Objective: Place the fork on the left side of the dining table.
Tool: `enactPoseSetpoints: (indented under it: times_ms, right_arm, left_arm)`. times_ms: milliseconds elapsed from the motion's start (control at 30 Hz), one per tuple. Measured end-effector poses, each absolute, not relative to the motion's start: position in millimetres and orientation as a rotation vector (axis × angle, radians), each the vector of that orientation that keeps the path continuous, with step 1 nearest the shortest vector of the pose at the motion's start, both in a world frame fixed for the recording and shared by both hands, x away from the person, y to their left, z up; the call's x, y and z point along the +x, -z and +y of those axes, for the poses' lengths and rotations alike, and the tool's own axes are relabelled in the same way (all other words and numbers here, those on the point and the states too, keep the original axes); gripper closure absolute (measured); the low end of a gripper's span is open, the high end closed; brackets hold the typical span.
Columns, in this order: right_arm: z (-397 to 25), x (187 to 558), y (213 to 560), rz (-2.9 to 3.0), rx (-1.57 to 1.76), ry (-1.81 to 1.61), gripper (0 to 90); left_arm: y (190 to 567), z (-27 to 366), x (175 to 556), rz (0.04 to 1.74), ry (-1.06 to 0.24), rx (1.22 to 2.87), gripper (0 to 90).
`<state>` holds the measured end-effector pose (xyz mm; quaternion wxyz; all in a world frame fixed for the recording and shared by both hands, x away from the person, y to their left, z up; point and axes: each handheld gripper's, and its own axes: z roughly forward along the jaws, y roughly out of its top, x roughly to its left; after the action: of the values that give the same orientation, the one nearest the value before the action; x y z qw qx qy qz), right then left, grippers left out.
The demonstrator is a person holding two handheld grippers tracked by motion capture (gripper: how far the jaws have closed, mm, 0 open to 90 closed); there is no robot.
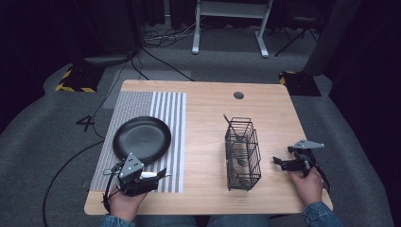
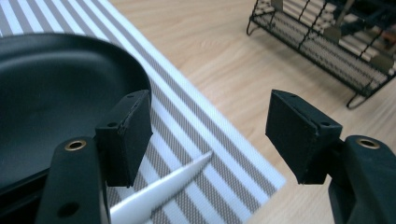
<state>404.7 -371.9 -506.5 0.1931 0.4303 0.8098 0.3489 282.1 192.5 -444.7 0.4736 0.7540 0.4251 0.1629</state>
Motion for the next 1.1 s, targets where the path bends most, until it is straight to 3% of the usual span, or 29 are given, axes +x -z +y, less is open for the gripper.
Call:
enactPoseSetpoints:
  times_ms: [333,1000,1100]
  right_arm:
    - [-372,405,506,2.273,1.207,-0.98,11.6]
    - [-373,405,506,2.273,1.207,-0.979,11.7]
    - [-373,405,506,2.271,1.209,-0.978,11.8]
  left_arm:
    - [419,178,303,1.017,-0.419,1.775,31.5]
    - [376,103,343,0.881,-0.451,1.921,36.3]
    - [372,93,360,0.887,-0.393,1.925,36.8]
